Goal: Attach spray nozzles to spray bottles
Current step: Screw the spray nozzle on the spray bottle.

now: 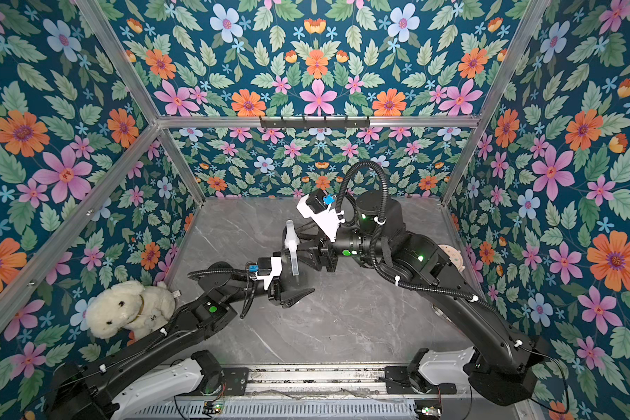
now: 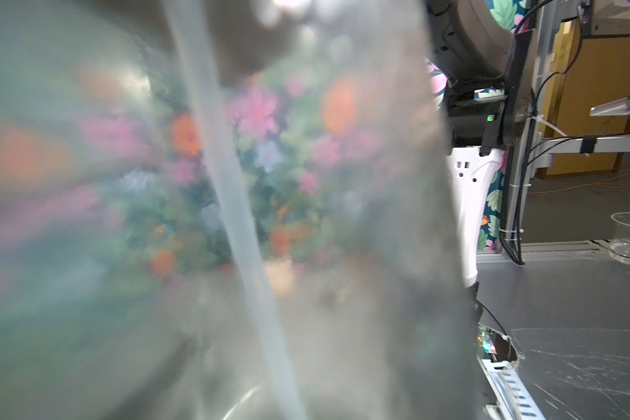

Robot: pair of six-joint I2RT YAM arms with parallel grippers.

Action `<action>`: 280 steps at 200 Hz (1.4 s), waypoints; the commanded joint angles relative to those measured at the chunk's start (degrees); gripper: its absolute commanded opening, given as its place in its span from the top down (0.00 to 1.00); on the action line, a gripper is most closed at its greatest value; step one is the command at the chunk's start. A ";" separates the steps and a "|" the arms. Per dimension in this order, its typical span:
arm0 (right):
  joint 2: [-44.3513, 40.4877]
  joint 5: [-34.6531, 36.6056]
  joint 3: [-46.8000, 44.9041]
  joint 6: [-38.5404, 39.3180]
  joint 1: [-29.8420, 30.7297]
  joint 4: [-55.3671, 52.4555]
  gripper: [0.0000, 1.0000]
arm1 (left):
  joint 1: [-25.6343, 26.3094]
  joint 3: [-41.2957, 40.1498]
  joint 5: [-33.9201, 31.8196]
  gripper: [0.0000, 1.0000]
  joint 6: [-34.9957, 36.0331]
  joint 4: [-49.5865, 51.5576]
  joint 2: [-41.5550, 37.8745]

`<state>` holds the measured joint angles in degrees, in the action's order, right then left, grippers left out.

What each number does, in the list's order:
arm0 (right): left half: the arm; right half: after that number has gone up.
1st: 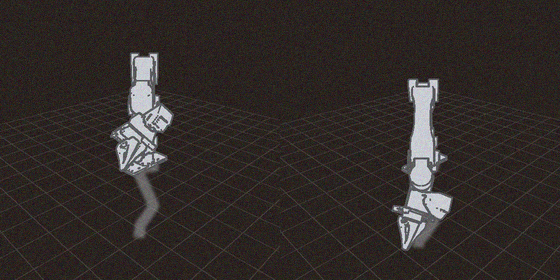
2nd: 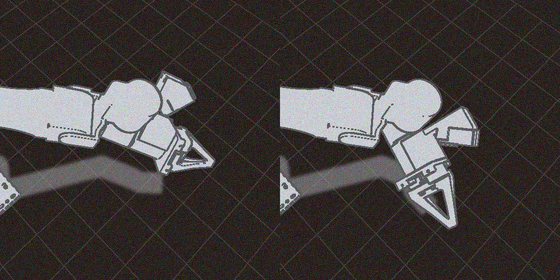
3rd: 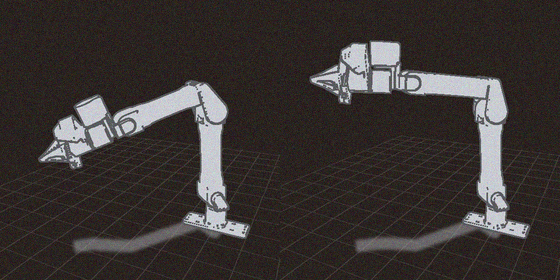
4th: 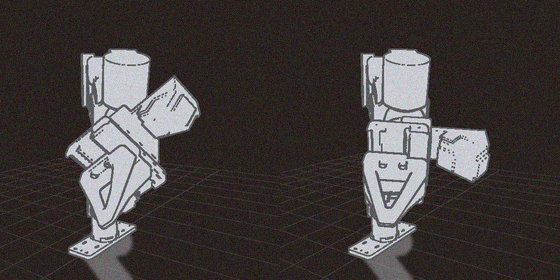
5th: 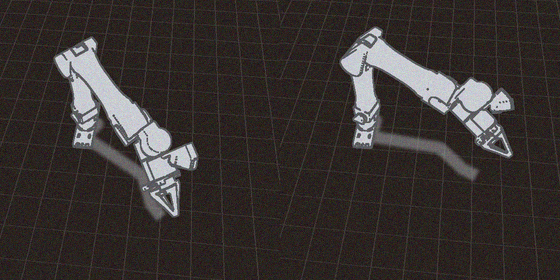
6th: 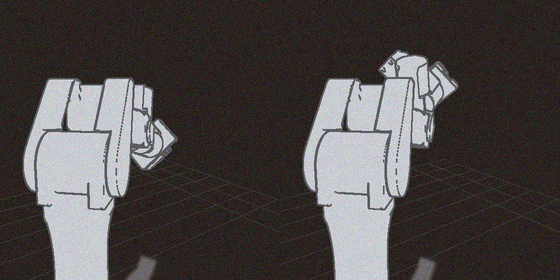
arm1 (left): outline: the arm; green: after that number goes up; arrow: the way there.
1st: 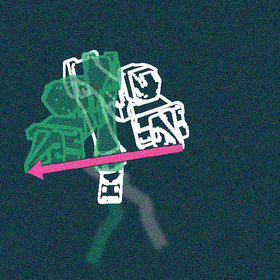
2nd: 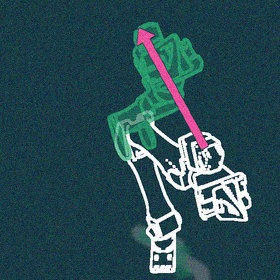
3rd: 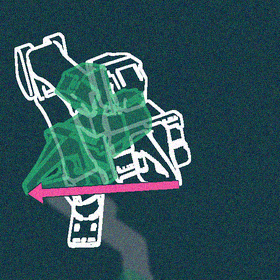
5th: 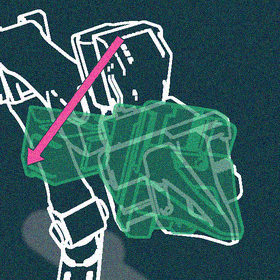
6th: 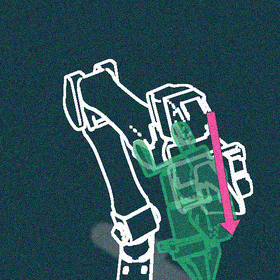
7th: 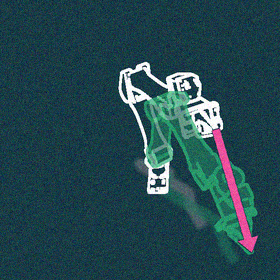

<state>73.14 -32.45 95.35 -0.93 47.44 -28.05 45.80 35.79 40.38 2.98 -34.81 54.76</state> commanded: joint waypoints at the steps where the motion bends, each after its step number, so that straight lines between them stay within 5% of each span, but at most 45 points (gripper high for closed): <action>1: -1.42 0.20 -1.54 -0.27 0.23 6.56 0.43 | -0.12 0.02 0.06 1.00 -0.25 -1.48 -0.31; 80: -0.54 -1.10 -1.92 -0.88 1.28 6.36 0.61 | -0.12 -0.02 -1.36 1.00 -0.47 -2.02 -0.19; 132: 0.01 13.60 -3.22 -0.95 8.37 6.13 0.73 | -0.10 0.33 -10.14 1.00 0.24 -2.72 0.65; 218: 13.56 58.76 2.19 -8.54 25.53 7.03 0.75 | 1.04 1.37 -24.20 1.00 1.81 -4.76 3.76; 249: 14.60 60.02 3.22 -7.02 26.22 8.85 0.73 | 1.25 1.34 -25.10 1.00 1.98 -4.61 3.40; 280: 7.86 53.73 -1.85 0.45 25.80 12.62 0.53 | 1.25 0.76 -24.00 1.00 1.24 -4.83 2.32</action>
<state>83.96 37.08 96.73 -4.19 72.36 -11.22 46.72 36.12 16.03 1.93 -40.07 57.47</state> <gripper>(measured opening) 0.389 0.803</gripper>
